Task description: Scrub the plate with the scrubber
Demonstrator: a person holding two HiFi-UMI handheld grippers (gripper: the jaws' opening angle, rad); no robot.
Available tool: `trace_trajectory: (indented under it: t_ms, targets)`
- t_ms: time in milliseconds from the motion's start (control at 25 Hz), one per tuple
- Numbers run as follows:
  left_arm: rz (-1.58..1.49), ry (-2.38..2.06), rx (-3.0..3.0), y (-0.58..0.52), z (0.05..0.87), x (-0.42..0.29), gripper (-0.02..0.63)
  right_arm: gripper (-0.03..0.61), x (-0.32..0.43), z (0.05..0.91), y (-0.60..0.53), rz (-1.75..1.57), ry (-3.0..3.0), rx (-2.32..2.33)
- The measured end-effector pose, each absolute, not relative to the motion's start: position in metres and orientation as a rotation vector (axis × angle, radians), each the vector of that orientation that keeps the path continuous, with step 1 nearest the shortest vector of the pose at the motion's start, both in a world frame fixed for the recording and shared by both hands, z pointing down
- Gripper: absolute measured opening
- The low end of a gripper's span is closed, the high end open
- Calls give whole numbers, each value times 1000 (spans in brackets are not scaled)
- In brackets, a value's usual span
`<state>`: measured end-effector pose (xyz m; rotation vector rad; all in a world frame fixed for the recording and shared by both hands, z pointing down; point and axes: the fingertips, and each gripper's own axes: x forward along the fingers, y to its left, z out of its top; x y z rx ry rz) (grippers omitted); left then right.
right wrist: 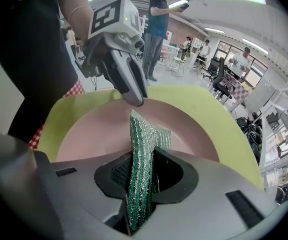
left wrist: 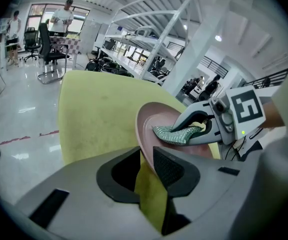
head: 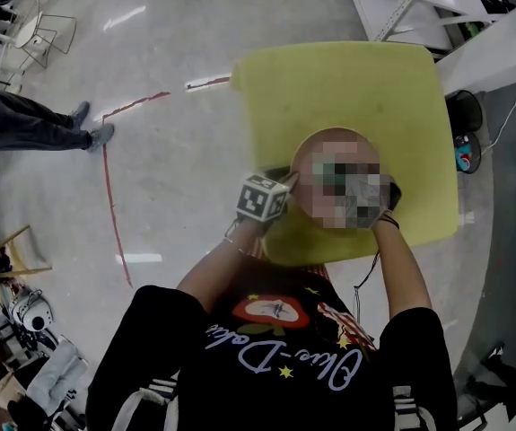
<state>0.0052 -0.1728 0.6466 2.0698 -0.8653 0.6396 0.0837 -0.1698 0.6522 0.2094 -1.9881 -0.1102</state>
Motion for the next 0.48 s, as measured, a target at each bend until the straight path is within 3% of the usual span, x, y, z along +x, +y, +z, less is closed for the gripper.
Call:
trace_trajectory:
  t_ms: [480]
  targets:
    - [653,-888,2071,-172,648,5,75,66,77,654,-116,-55,-2018,154]
